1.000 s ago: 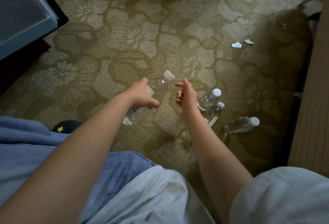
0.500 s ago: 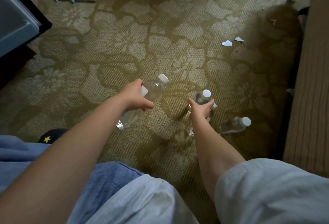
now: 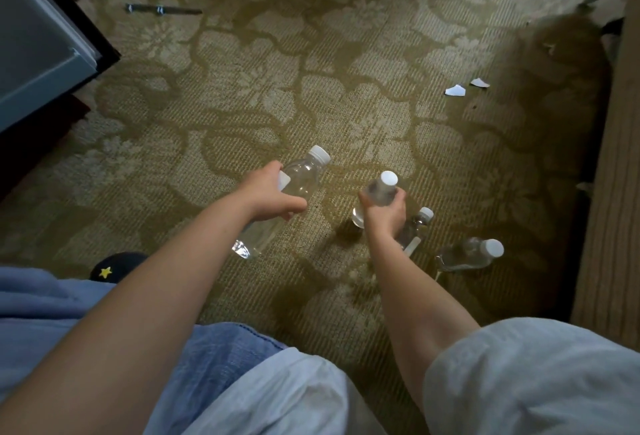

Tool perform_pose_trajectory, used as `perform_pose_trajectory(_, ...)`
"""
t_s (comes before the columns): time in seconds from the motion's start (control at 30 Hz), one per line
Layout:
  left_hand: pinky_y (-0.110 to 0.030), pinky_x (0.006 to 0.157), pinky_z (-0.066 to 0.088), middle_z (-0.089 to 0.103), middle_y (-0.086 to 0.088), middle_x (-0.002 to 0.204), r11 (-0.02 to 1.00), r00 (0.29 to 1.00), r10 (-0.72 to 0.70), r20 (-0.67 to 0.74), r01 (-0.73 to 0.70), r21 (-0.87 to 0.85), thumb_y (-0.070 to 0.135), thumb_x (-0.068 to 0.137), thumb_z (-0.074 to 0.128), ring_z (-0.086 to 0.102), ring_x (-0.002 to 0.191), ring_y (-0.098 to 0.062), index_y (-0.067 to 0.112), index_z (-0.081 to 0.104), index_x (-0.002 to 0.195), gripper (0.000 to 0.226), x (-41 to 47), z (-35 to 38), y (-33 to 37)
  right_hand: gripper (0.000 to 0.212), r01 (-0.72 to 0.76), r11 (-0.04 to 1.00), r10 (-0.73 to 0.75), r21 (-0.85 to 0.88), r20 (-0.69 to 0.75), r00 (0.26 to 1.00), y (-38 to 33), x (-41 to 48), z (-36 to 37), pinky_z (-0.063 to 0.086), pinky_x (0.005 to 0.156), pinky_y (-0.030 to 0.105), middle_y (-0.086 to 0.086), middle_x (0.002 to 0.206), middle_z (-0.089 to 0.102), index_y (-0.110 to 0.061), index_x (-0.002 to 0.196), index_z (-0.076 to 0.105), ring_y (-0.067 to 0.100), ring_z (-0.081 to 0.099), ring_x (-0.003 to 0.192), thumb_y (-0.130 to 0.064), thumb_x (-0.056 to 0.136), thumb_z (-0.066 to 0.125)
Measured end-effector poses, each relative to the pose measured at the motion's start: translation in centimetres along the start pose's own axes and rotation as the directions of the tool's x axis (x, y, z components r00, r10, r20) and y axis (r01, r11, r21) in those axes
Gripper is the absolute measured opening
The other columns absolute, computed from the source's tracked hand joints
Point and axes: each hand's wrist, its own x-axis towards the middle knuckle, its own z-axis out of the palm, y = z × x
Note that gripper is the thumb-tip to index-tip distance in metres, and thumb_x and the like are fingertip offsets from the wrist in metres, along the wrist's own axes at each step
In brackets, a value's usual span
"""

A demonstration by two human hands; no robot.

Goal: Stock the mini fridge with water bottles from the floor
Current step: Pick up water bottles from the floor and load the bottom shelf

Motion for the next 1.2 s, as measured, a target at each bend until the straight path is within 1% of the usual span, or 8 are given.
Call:
perform_pose_trajectory(0.13, -0.034, 0.062, 0.055, 0.06, -0.008, 0.103, 0.925, 0.999, -0.04, 0.003, 0.038, -0.379, 0.016, 0.077, 0.07, 0.063, 0.077, -0.017, 0.012, 0.043, 0.118, 0.049, -1.0, -1.0, -0.4, 0.079, 0.105, 0.994, -0.107, 0.018, 0.133, 0.985, -3.2, -3.3, 1.7, 0.039, 0.101, 0.043, 0.003, 0.139, 0.049, -0.019, 0.137, 0.042, 0.025, 0.048, 0.125, -0.049, 0.073, 0.076)
perform_pose_trajectory(0.23, -0.047, 0.077, 0.058, 0.064, -0.01, 0.092, 0.822, 0.998, -0.061, -0.028, 0.034, -0.568, 0.011, 0.079, 0.068, 0.065, 0.07, -0.021, 0.008, 0.043, 0.12, 0.049, -1.7, -2.6, -1.3, 0.086, 0.164, 0.985, -0.171, 0.051, 0.219, 0.961, -6.2, -5.9, 3.7, 0.038, 0.103, 0.038, 0.005, 0.144, 0.045, -0.015, 0.144, 0.036, 0.025, 0.044, 0.131, -0.051, 0.076, 0.073)
perform_pose_trajectory(0.4, -0.023, 0.045, 0.054, 0.062, -0.005, 0.082, 0.685, 0.971, -0.152, -0.185, -0.032, -0.728, 0.016, 0.077, 0.076, 0.062, 0.053, -0.01, 0.005, 0.037, 0.13, 0.067, -3.7, -7.3, -3.7, 0.092, 0.292, 0.955, -0.289, 0.044, 0.349, 0.892, -11.4, -11.1, 8.1, 0.04, 0.106, 0.045, 0.006, 0.145, 0.045, -0.017, 0.146, 0.036, 0.026, 0.044, 0.132, -0.064, 0.073, 0.068)
perform_pose_trajectory(0.6, -0.026, 0.047, 0.054, 0.066, -0.009, 0.079, 0.608, 0.889, -0.275, -0.366, -0.134, -0.783, 0.023, 0.071, 0.081, 0.063, 0.055, -0.014, 0.005, 0.042, 0.129, 0.071, -6.8, -14.0, -9.1, 0.097, 0.398, 0.914, -0.386, 0.08, 0.471, 0.793, -16.6, -17.8, 13.2, 0.041, 0.105, 0.045, 0.003, 0.142, 0.049, -0.019, 0.144, 0.04, 0.023, 0.047, 0.13, -0.074, 0.068, 0.062)
perform_pose_trajectory(0.8, -0.029, 0.055, 0.058, 0.066, -0.01, 0.085, 0.554, 0.76, -0.384, -0.524, -0.264, -0.79, 0.029, 0.071, 0.079, 0.064, 0.051, -0.009, 0.001, 0.047, 0.125, 0.068, -11.0, -20.3, -15.1, 0.069, 0.516, 0.844, -0.503, 0.149, 0.554, 0.663, -20.3, -25.1, 17.8, 0.049, 0.091, 0.037, -0.005, 0.118, 0.061, -0.023, 0.127, 0.054, 0.016, 0.059, 0.107, -0.066, 0.074, 0.063)
perform_pose_trajectory(1.0, -0.028, 0.054, 0.058, 0.062, -0.01, 0.101, 0.529, 0.62, -0.479, -0.622, -0.362, -0.768, 0.025, 0.073, 0.079, 0.064, 0.065, -0.012, 0.012, 0.041, 0.118, 0.061, -15.9, -25.0, -20.2, 0.075, 0.569, 0.792, -0.558, 0.219, 0.638, 0.531, -23.4, -32.6, 22.4, 0.046, 0.099, 0.041, -0.004, 0.127, 0.058, -0.025, 0.132, 0.05, 0.017, 0.055, 0.115, -0.068, 0.072, 0.062)
perform_pose_trajectory(1.1, -0.029, 0.056, 0.059, 0.06, -0.009, 0.104, 0.514, 0.561, -0.522, -0.642, -0.394, -0.762, 0.023, 0.074, 0.078, 0.064, 0.071, -0.014, 0.014, 0.04, 0.115, 0.057, -18.2, -26.7, -23.2, 0.047, 0.618, 0.749, -0.585, 0.239, 0.676, 0.448, -24.6, -36.2, 24.8, 0.047, 0.08, 0.034, -0.011, 0.095, 0.06, -0.027, 0.103, 0.054, 0.011, 0.059, 0.09, -0.064, 0.075, 0.062)
perform_pose_trajectory(1.2, -0.036, 0.064, 0.06, 0.059, -0.011, 0.115, 0.506, 0.493, -0.574, -0.654, -0.415, -0.756, 0.026, 0.071, 0.08, 0.068, 0.083, -0.02, 0.014, 0.039, 0.123, 0.067, -20.1, -28.2, -26.6, 0.044, 0.659, 0.706, -0.604, 0.261, 0.708, 0.366, -25.5, -39.7, 26.9, 0.042, 0.071, 0.032, -0.01, 0.09, 0.056, -0.023, 0.1, 0.054, 0.013, 0.057, 0.086, -0.061, 0.079, 0.061)
